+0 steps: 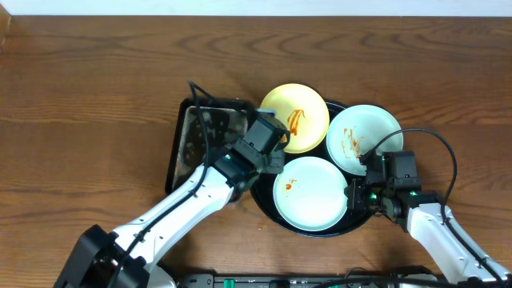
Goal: Clean dirty plates on tray and stack at the side
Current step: 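Scrub the front pale green plate with the sponge in the left gripper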
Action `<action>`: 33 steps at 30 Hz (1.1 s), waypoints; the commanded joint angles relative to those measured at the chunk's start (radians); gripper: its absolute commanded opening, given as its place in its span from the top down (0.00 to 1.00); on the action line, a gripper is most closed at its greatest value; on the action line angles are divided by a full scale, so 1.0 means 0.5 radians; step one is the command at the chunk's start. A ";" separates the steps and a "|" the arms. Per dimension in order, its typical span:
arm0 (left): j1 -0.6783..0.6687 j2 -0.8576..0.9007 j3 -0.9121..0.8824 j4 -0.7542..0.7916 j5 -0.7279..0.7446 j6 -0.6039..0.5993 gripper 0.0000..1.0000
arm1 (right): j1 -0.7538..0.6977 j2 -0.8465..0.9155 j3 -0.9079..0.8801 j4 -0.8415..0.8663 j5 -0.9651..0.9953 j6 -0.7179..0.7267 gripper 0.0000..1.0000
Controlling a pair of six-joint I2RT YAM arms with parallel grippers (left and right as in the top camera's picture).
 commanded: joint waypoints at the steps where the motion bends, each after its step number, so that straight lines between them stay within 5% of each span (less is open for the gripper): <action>1: -0.092 0.126 -0.022 0.034 0.166 -0.078 0.93 | -0.012 0.011 -0.010 -0.004 0.058 0.003 0.99; 14: -0.357 0.582 -0.022 0.182 0.176 0.034 0.93 | -0.012 0.011 -0.010 -0.020 0.058 0.002 0.99; 20: -0.357 0.590 -0.022 0.148 -0.042 0.004 0.93 | -0.012 0.011 -0.010 -0.021 0.058 0.002 0.99; 24: -0.357 0.590 -0.022 0.005 -0.493 -0.315 0.93 | -0.012 0.011 -0.010 -0.023 0.058 0.002 0.99; 27: -0.357 0.590 -0.021 -0.007 -0.557 -0.328 0.92 | -0.012 0.011 -0.010 -0.023 0.058 0.002 0.99; 30: -0.357 0.590 -0.021 0.125 -0.311 -0.217 0.93 | -0.013 0.011 -0.010 -0.021 0.058 0.002 0.99; 33: -0.359 0.590 -0.021 0.370 0.410 0.332 0.93 | -0.012 0.011 -0.010 -0.021 0.058 0.002 0.99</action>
